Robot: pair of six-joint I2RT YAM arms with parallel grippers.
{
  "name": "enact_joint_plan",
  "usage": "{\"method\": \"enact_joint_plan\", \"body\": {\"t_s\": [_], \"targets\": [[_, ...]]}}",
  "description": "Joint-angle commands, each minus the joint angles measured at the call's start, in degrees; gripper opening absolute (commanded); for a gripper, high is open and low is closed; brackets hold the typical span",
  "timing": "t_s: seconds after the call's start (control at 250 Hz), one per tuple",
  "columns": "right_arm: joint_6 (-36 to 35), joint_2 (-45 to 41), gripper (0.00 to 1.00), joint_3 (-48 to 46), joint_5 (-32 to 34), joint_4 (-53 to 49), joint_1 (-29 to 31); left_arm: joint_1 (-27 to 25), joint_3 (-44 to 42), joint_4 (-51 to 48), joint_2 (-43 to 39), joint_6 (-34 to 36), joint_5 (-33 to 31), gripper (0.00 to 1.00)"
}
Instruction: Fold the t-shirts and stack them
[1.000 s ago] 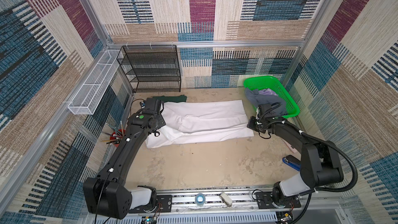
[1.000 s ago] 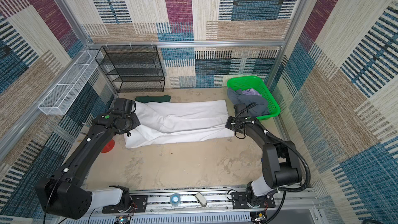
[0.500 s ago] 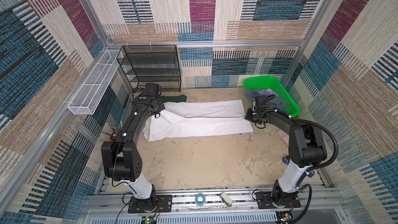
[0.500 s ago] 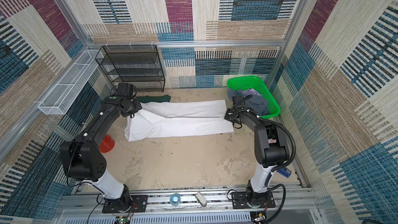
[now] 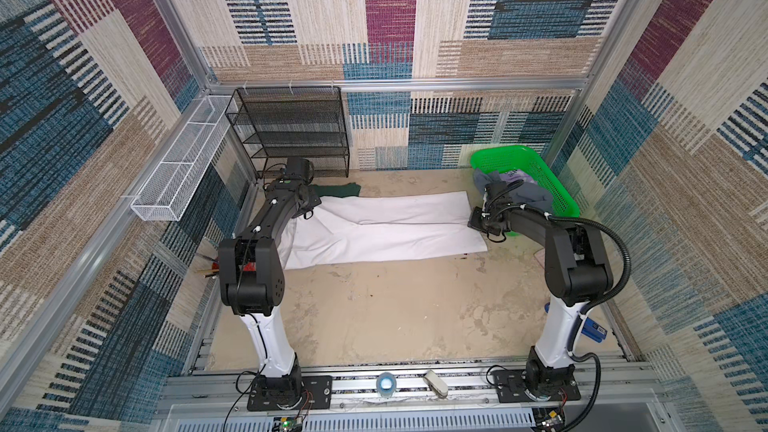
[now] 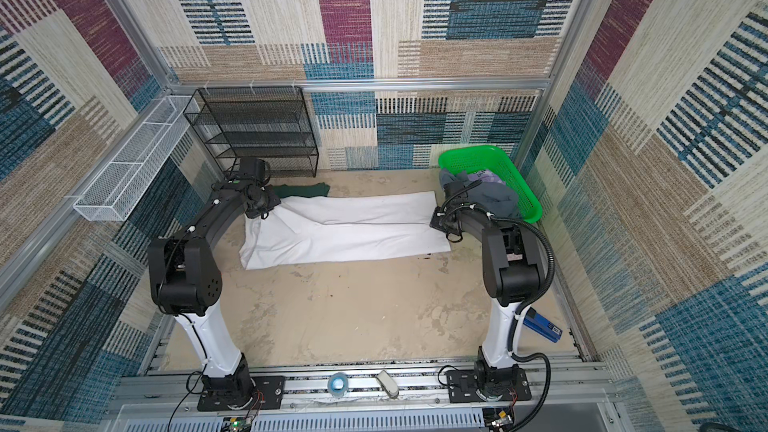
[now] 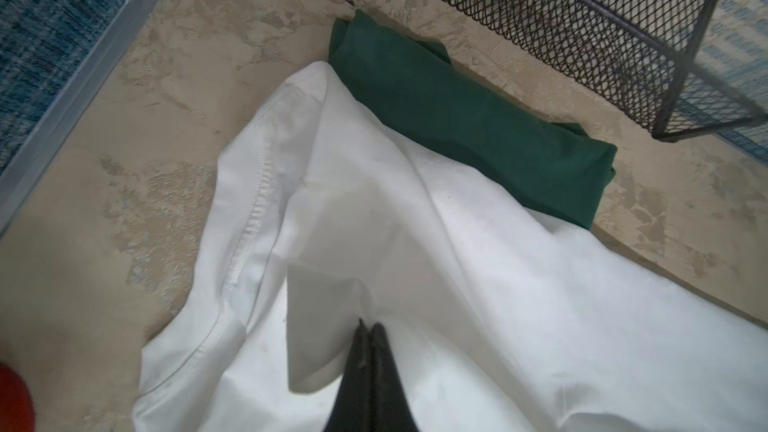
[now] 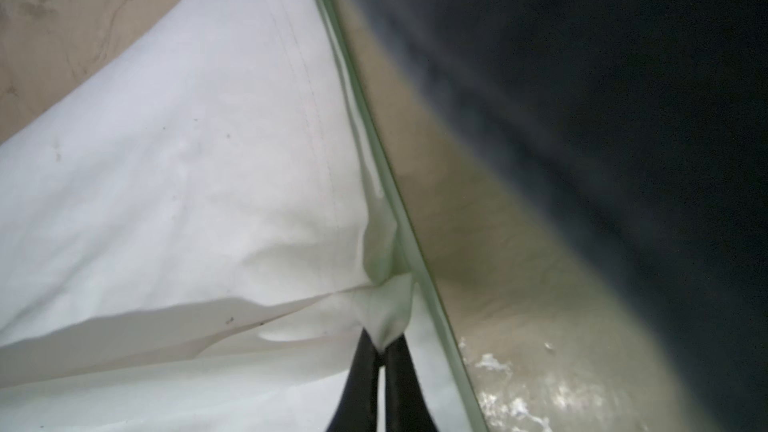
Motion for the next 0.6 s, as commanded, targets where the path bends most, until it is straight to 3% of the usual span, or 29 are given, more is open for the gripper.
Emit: {"method": "enact_joint_plan", "body": {"t_s": [0.0,0.16,0.268,0.596], "targets": [[-0.37,-0.13,0.15,0.06,1.30,2.08,-0.02,0.07,1.96,5.06,1.93,-1.70,1.77,0.01],[-2.31,-4.48,0.45,-2.23,-0.90,4.75,0.15,0.07,1.90,8.42,1.42,-1.70,1.49,0.29],[-3.38,-8.00,0.54,-4.46,-3.62,5.87,1.21,-0.02,0.21,8.91,-0.70,-0.85,3.18,0.40],[-2.38,-9.73,0.56,-11.89,-8.71,9.24,6.19,-4.38,-18.11,10.72,-9.13,-6.22,13.87,0.43]]}}
